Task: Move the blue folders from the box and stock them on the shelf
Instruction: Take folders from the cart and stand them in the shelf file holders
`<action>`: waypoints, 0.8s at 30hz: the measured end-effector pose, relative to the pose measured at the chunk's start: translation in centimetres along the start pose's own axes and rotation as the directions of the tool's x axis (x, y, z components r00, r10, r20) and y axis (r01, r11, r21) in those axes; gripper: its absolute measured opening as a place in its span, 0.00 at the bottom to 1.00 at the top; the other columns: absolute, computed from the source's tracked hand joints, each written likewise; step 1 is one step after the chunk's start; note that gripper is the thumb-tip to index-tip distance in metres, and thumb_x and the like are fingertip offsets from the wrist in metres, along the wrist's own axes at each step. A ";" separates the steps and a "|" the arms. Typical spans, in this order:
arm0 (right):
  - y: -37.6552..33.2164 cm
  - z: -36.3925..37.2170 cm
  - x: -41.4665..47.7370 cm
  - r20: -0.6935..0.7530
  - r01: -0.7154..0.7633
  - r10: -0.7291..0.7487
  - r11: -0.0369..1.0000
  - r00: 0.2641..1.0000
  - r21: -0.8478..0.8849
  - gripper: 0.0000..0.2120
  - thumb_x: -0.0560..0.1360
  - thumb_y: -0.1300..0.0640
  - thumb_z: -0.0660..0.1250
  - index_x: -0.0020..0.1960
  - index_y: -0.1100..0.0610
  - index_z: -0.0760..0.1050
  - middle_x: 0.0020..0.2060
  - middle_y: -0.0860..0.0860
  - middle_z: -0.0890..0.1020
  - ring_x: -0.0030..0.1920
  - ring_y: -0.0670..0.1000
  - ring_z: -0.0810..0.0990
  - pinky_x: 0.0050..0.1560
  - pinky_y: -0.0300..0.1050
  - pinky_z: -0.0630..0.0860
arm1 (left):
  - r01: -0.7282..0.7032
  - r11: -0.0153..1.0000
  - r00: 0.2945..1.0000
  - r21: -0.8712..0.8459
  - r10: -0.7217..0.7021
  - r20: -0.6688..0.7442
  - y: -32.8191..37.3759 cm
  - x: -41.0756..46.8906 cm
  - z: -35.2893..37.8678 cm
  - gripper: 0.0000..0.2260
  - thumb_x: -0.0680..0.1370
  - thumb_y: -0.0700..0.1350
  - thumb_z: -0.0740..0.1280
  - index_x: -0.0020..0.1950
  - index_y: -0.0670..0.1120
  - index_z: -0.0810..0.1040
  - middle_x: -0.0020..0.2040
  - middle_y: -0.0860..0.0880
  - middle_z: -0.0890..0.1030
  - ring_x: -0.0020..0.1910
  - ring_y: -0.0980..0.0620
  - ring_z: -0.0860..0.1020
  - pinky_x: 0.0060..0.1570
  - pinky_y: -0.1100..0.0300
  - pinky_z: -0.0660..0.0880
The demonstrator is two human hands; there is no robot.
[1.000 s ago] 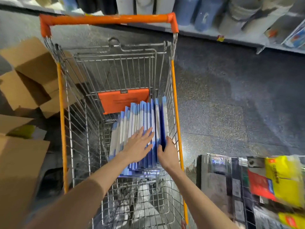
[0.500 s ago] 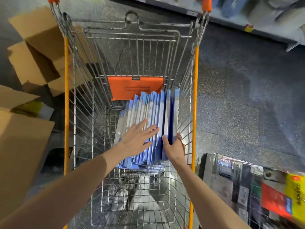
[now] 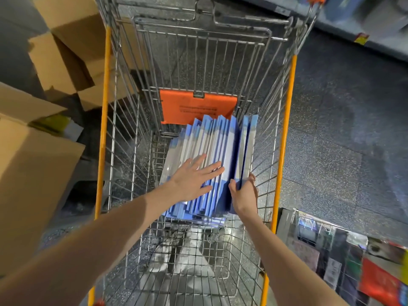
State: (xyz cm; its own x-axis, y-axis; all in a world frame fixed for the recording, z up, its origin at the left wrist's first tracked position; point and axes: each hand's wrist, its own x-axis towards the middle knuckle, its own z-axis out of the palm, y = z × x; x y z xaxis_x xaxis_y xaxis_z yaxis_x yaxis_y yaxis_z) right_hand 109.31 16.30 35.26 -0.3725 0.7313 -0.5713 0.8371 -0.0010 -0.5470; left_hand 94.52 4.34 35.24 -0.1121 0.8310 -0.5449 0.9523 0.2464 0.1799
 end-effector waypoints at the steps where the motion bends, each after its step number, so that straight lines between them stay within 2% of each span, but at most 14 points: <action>1: 0.0 0.1 0.3 0.017 0.007 -0.007 1.000 1.000 -0.008 0.05 0.82 0.58 0.62 0.51 0.57 0.65 0.40 0.51 0.69 0.38 0.49 0.68 0.45 0.44 0.67 | -0.003 1.000 1.000 0.000 0.003 0.002 -0.1 0.0 0.0 0.29 0.85 0.62 0.45 0.79 0.59 0.31 0.79 0.58 0.33 0.80 0.42 0.36 0.78 0.41 0.42; 4: -0.3 0.0 0.4 0.087 0.059 -0.052 0.995 0.995 -0.076 0.05 0.83 0.59 0.59 0.58 0.57 0.65 0.38 0.49 0.71 0.35 0.46 0.70 0.38 0.33 0.69 | -0.018 1.000 0.999 -0.013 0.018 0.028 -0.2 0.1 -0.4 0.29 0.85 0.62 0.46 0.79 0.59 0.32 0.79 0.58 0.33 0.80 0.41 0.37 0.78 0.41 0.43; 6: -0.5 -0.9 -0.2 0.068 0.093 -0.090 0.995 0.994 -0.039 0.11 0.83 0.60 0.60 0.62 0.65 0.68 0.40 0.53 0.74 0.38 0.50 0.72 0.41 0.38 0.70 | -0.034 0.993 0.998 -0.113 0.040 0.057 -0.3 0.2 -0.7 0.29 0.85 0.61 0.48 0.80 0.60 0.35 0.80 0.59 0.34 0.80 0.42 0.37 0.77 0.41 0.45; 8: -1.0 -2.0 -1.3 0.046 0.138 -0.137 0.990 0.989 -0.027 0.11 0.82 0.60 0.60 0.61 0.66 0.68 0.46 0.55 0.72 0.44 0.51 0.70 0.46 0.42 0.68 | 0.002 0.939 0.992 -0.344 0.040 0.116 -0.1 0.3 -1.4 0.29 0.84 0.61 0.51 0.81 0.62 0.39 0.80 0.62 0.36 0.80 0.44 0.36 0.78 0.38 0.47; 10: -1.6 -2.8 -2.4 0.086 0.122 -0.122 0.992 0.989 0.012 0.04 0.82 0.62 0.60 0.50 0.62 0.67 0.42 0.58 0.72 0.39 0.51 0.68 0.36 0.38 0.67 | 0.120 0.727 0.986 -0.676 -0.011 0.164 0.6 0.4 -2.5 0.28 0.84 0.62 0.54 0.81 0.63 0.47 0.81 0.61 0.42 0.82 0.47 0.43 0.78 0.40 0.52; 11: -1.7 -3.0 -2.8 0.096 0.132 -0.132 0.991 0.987 0.008 0.07 0.81 0.63 0.60 0.46 0.61 0.65 0.40 0.59 0.73 0.37 0.51 0.68 0.31 0.37 0.66 | 0.161 0.585 0.986 -0.795 -0.055 0.159 1.2 0.4 -3.1 0.27 0.84 0.62 0.55 0.81 0.62 0.51 0.82 0.57 0.50 0.79 0.47 0.56 0.77 0.44 0.57; 12: -1.9 -3.1 -3.1 0.090 0.150 -0.148 0.989 0.985 -0.013 0.09 0.81 0.63 0.61 0.43 0.59 0.64 0.38 0.58 0.73 0.35 0.51 0.68 0.29 0.36 0.65 | 0.168 0.468 0.985 -0.867 -0.116 0.129 1.9 0.3 -3.7 0.27 0.83 0.62 0.55 0.81 0.60 0.54 0.80 0.51 0.61 0.71 0.49 0.67 0.72 0.50 0.64; 13: -2.2 -3.7 -3.8 0.080 0.175 -0.173 0.984 0.982 -0.024 0.10 0.81 0.63 0.61 0.42 0.58 0.63 0.36 0.57 0.73 0.34 0.51 0.68 0.27 0.34 0.64 | 0.157 0.380 0.979 -0.911 -0.182 0.093 2.7 0.0 -4.6 0.27 0.83 0.62 0.56 0.81 0.59 0.56 0.72 0.49 0.71 0.64 0.51 0.71 0.66 0.54 0.69; 15: -3.0 -4.6 -5.6 0.068 0.257 -0.253 0.965 0.965 -0.053 0.14 0.80 0.63 0.63 0.40 0.55 0.62 0.33 0.52 0.72 0.31 0.47 0.66 0.27 0.33 0.66 | 0.149 0.198 0.958 -0.969 -0.271 0.092 4.1 -0.5 -5.8 0.27 0.83 0.64 0.56 0.81 0.58 0.59 0.64 0.50 0.74 0.61 0.52 0.72 0.66 0.51 0.71; 16: -3.5 -5.1 -6.5 0.060 0.303 -0.299 0.950 0.952 -0.070 0.14 0.80 0.63 0.64 0.39 0.55 0.62 0.31 0.50 0.71 0.30 0.46 0.66 0.28 0.33 0.67 | 0.159 0.075 0.950 -0.984 -0.282 0.132 4.8 -0.6 -6.3 0.28 0.82 0.65 0.56 0.80 0.57 0.60 0.70 0.50 0.73 0.64 0.50 0.73 0.67 0.48 0.71; 18: -4.5 -6.1 -8.1 0.067 0.372 -0.367 0.922 0.928 -0.110 0.14 0.80 0.62 0.65 0.39 0.57 0.63 0.29 0.47 0.69 0.28 0.43 0.65 0.29 0.32 0.67 | 0.179 -0.169 0.946 -0.969 -0.241 0.217 6.2 -0.8 -7.3 0.33 0.79 0.70 0.57 0.79 0.55 0.63 0.75 0.44 0.70 0.64 0.42 0.77 0.56 0.49 0.78; 20: -5.6 -7.0 -9.7 0.057 0.415 -0.411 0.899 0.910 -0.138 0.16 0.80 0.59 0.66 0.37 0.54 0.62 0.29 0.46 0.68 0.28 0.42 0.65 0.29 0.31 0.66 | 0.150 -0.291 0.958 -0.945 -0.194 0.212 7.4 -2.0 -8.9 0.33 0.79 0.69 0.57 0.79 0.53 0.62 0.61 0.44 0.80 0.43 0.45 0.82 0.40 0.55 0.78; 21: -6.1 -7.5 -10.6 0.048 0.428 -0.425 0.894 0.904 -0.135 0.18 0.80 0.57 0.66 0.36 0.53 0.61 0.29 0.46 0.68 0.28 0.43 0.65 0.29 0.32 0.66 | 0.116 -0.293 0.958 -0.949 -0.220 0.185 7.8 -2.8 -9.7 0.31 0.80 0.68 0.58 0.79 0.54 0.63 0.60 0.46 0.80 0.33 0.50 0.78 0.37 0.56 0.76; 24: -7.0 -8.4 -12.2 0.070 0.471 -0.466 0.876 0.882 -0.100 0.18 0.81 0.49 0.64 0.35 0.50 0.63 0.27 0.46 0.69 0.27 0.44 0.65 0.28 0.38 0.63 | 0.038 -0.287 0.947 -0.957 -0.294 0.126 8.1 -4.5 -10.4 0.27 0.80 0.64 0.62 0.77 0.55 0.65 0.71 0.44 0.75 0.29 0.55 0.75 0.29 0.61 0.73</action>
State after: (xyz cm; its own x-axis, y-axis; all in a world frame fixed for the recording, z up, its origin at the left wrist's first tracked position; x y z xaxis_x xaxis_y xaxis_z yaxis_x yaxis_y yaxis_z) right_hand 111.36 13.08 51.24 -0.7469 0.5975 -0.2918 0.5981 0.4119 -0.6875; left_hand 99.77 7.81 47.63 -0.3508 0.6522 -0.6720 -0.5492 0.4380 0.7117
